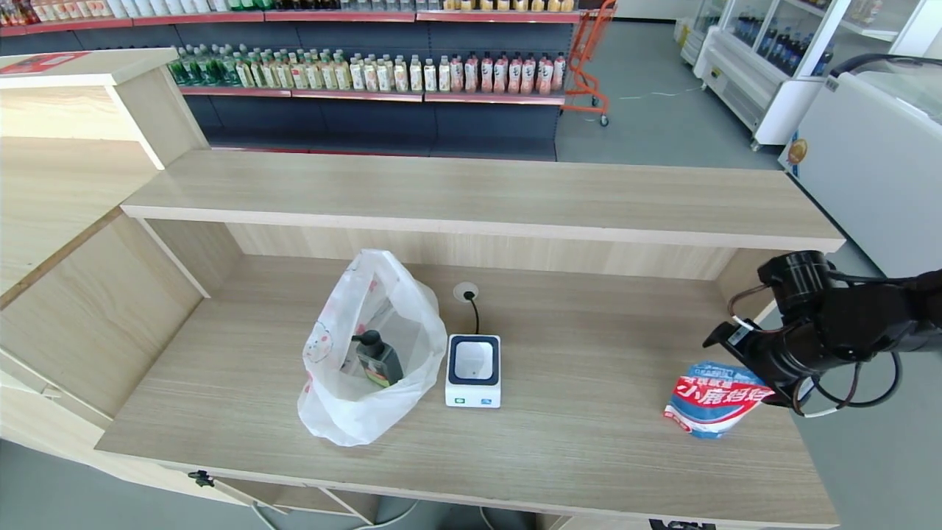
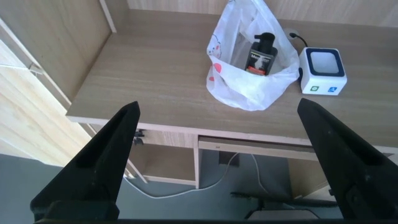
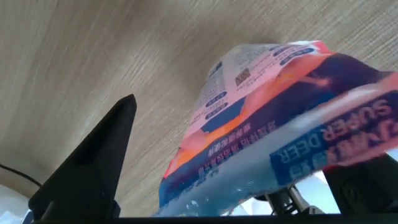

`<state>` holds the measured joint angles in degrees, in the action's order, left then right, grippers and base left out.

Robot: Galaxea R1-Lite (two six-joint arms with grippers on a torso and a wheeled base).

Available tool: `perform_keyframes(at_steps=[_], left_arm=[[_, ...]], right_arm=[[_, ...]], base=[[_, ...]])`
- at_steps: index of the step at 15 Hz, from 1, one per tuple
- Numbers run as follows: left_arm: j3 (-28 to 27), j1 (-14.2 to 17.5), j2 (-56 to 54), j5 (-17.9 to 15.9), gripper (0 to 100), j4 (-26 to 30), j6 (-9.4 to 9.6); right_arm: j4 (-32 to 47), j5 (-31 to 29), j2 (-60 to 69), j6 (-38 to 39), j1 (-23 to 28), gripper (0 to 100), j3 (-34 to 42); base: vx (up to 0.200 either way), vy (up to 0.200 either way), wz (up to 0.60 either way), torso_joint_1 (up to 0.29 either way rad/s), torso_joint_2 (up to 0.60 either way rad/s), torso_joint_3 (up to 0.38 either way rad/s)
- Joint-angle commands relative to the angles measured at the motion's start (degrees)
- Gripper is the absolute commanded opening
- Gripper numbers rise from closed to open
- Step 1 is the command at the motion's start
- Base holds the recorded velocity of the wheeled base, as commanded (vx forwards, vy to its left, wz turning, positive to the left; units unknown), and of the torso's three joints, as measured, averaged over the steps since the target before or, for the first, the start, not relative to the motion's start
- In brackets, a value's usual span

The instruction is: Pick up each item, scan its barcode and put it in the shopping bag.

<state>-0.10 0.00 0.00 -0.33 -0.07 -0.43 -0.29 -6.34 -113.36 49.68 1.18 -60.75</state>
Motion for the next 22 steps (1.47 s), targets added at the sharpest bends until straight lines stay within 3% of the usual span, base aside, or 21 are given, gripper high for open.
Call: perform_keyframes(at_steps=[1, 6, 7, 11, 15, 17, 18, 20, 21, 22], left_arm=[[0.0, 0.0, 0.0, 0.0, 100, 0.0, -0.01], [0.0, 0.0, 0.0, 0.0, 100, 0.0, -0.01], [0.0, 0.0, 0.0, 0.0, 100, 0.0, -0.01], [0.0, 0.0, 0.0, 0.0, 100, 0.0, -0.01], [0.0, 0.0, 0.0, 0.0, 100, 0.0, -0.01], [0.0, 0.0, 0.0, 0.0, 100, 0.0, -0.01], [0.0, 0.0, 0.0, 0.0, 100, 0.0, -0.01], [0.0, 0.0, 0.0, 0.0, 100, 0.0, -0.01], [0.0, 0.0, 0.0, 0.0, 100, 0.0, -0.01], [0.0, 0.0, 0.0, 0.0, 100, 0.0, -0.01]], right_arm=[[-1.6, -0.9, -5.4, -0.2, -1.6, 100, -1.7], [-5.2, -2.1, -9.8, -4.5, -3.6, 100, -1.9], [-5.3, -2.2, -10.2, -5.5, -3.7, 0, -1.9], [-6.0, -5.4, -10.8, -13.1, -4.5, 0, -1.7], [-12.2, -4.6, -7.1, -20.1, -5.0, 0, -0.1], [-12.4, 3.6, -1.8, -24.3, -4.8, 0, 1.1], [-11.0, 15.3, 5.3, -27.7, -3.7, 0, 2.5], [-7.6, 29.3, 14.2, -36.1, -2.8, 0, 6.1], [-6.6, 43.2, 19.7, -44.8, -0.5, 0, 9.9], [-6.7, 48.5, 21.0, -48.4, 0.3, 0, 11.3]], base=[[0.000, 0.000, 0.00, 0.000, 0.00, 0.000], [0.000, 0.000, 0.00, 0.000, 0.00, 0.000], [0.000, 0.000, 0.00, 0.000, 0.00, 0.000], [0.000, 0.000, 0.00, 0.000, 0.00, 0.000], [0.000, 0.000, 0.00, 0.000, 0.00, 0.000], [0.000, 0.000, 0.00, 0.000, 0.00, 0.000], [0.000, 0.000, 0.00, 0.000, 0.00, 0.000], [0.000, 0.000, 0.00, 0.000, 0.00, 0.000], [0.000, 0.000, 0.00, 0.000, 0.00, 0.000], [0.000, 0.000, 0.00, 0.000, 0.00, 0.000]])
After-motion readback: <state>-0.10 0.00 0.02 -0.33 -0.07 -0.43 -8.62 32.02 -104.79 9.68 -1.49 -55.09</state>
